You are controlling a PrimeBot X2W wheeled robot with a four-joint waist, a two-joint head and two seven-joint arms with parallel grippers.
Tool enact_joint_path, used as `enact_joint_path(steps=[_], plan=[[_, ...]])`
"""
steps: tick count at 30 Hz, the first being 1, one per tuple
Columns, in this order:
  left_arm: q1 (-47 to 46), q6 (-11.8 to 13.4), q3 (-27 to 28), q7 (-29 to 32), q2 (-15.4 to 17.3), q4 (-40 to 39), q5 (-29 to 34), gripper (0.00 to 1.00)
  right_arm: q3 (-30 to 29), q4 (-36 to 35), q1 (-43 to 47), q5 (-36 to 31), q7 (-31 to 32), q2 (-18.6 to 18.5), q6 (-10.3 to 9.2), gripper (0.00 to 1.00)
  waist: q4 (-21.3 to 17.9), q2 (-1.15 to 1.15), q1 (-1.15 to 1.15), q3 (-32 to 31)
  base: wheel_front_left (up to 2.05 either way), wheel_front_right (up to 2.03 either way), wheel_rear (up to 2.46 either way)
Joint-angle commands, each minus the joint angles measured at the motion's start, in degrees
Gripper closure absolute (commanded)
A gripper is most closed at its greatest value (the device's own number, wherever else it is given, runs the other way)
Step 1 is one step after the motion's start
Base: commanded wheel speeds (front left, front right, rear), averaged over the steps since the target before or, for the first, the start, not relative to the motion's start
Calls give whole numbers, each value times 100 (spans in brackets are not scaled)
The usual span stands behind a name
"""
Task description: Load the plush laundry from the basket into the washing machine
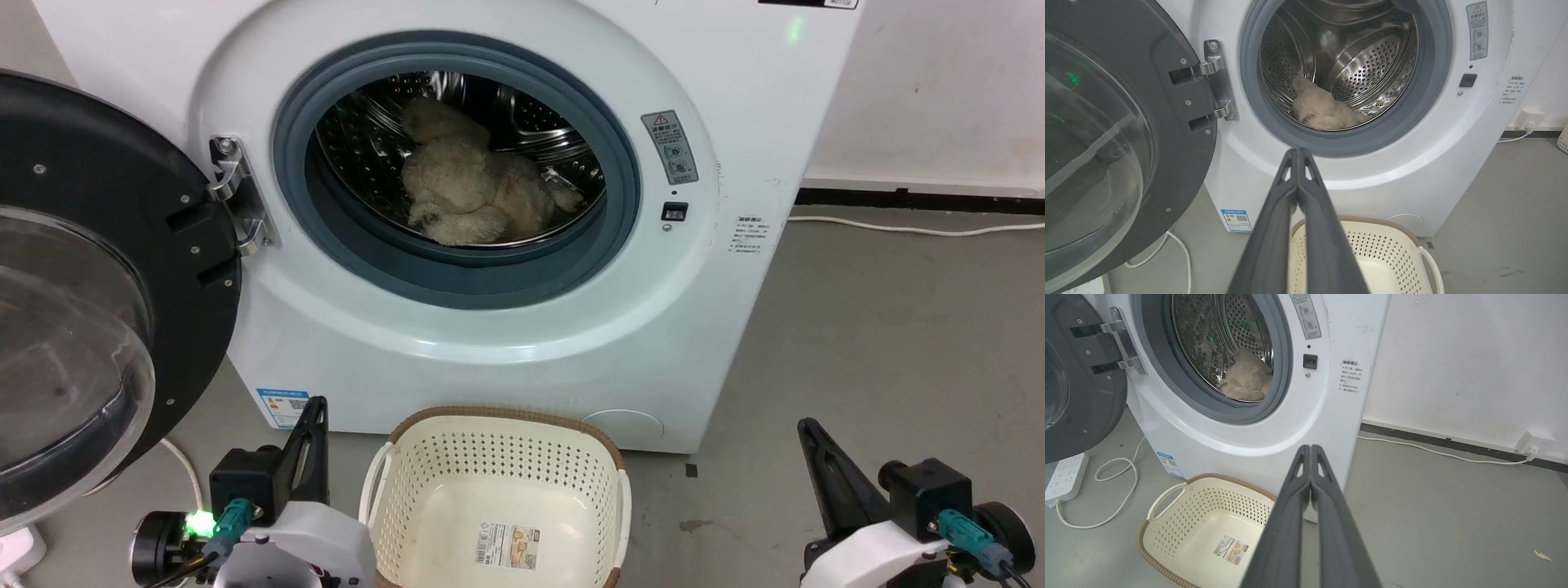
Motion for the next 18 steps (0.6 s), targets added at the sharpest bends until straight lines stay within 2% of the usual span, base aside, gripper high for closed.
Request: enact_joint_path(steps=[1, 18], plan=[[88, -25, 51, 38, -36, -55, 74, 100, 10, -52, -86, -37, 28, -1, -4, 100, -1, 0, 0, 2, 0, 0, 0], [130, -85, 207, 149, -143, -192, 295, 100, 31, -141, -156, -117, 152, -1, -4, 100, -12, 0, 0, 26, 0, 0, 0]])
